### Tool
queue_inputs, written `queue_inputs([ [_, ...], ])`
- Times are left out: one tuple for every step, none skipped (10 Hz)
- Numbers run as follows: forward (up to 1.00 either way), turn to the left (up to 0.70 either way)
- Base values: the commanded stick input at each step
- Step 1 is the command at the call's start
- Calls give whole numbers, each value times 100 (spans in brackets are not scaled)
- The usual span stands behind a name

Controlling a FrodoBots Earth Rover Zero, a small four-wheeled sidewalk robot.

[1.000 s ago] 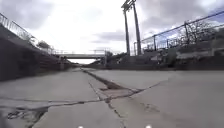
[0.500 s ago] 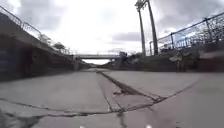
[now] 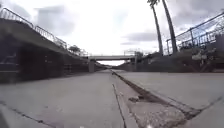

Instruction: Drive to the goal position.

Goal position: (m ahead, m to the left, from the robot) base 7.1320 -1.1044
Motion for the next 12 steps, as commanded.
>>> queue_inputs([
  [100,27],
  [100,27],
  [100,27],
  [100,24],
  [100,14],
  [100,4],
  [100,0],
  [100,0],
  [100,0],
  [100,0],
  [100,0],
  [100,0],
])
